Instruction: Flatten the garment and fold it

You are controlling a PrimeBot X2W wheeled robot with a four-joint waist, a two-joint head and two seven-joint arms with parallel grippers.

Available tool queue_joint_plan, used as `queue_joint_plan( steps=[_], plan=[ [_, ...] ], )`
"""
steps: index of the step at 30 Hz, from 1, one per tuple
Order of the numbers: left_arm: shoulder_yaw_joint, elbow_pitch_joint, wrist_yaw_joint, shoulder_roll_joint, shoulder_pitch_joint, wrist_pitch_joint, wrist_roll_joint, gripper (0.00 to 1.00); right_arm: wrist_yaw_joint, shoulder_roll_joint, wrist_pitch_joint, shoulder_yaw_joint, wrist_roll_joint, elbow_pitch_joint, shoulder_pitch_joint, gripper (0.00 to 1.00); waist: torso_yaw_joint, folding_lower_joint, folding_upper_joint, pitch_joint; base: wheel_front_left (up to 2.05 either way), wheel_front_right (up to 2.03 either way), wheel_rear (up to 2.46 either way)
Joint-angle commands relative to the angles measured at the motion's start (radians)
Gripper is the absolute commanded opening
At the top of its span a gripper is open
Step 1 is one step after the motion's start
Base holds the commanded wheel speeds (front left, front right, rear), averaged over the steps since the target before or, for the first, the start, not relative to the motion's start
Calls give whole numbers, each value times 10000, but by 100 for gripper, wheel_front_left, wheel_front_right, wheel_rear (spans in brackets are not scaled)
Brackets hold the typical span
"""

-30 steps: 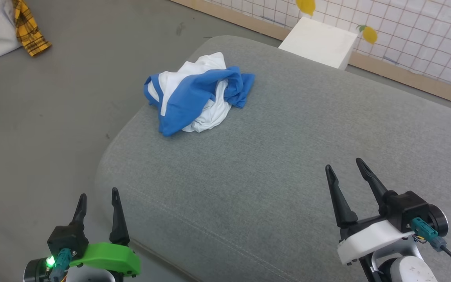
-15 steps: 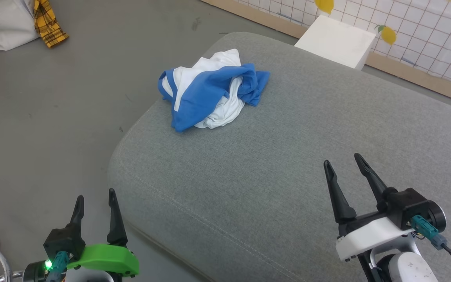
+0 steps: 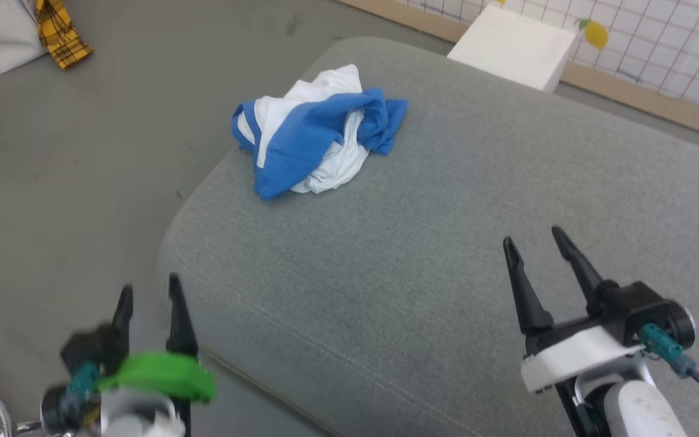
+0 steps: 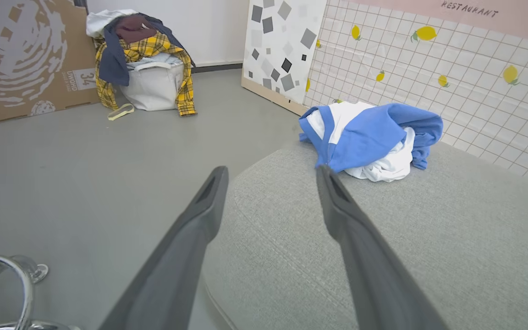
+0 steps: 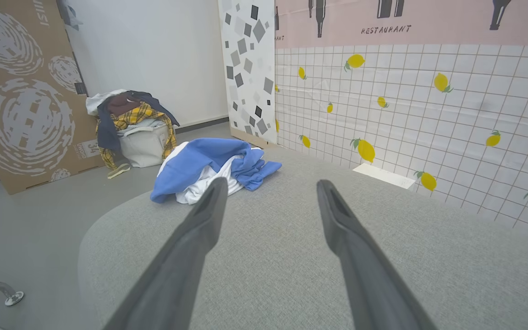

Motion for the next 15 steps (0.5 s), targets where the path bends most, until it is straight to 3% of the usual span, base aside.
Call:
queue_joint_plan(
  steps=[1,6,7,15],
  plan=[
    [-15,127,-184,114,-728,243,-113,100,-15,3,72,-8,-108,-135,-290,100,-250,0,-1,429,0,0,0],
    [196,826,-605,390,-2970,1195,-759,100,-15,3,393,7,-456,-611,-717,100,-890,0,-1,1611,0,0,0],
    [531,1575,-948,773,-4702,2083,-1417,100,-15,3,559,164,-660,-892,-1115,100,-1627,0,-1,2630,0,0,0],
    [1174,2716,-1080,2061,-6979,4508,-2359,100,-15,3,487,361,-695,-1024,-1805,100,-3121,0,-1,4375,0,0,0]
  ],
)
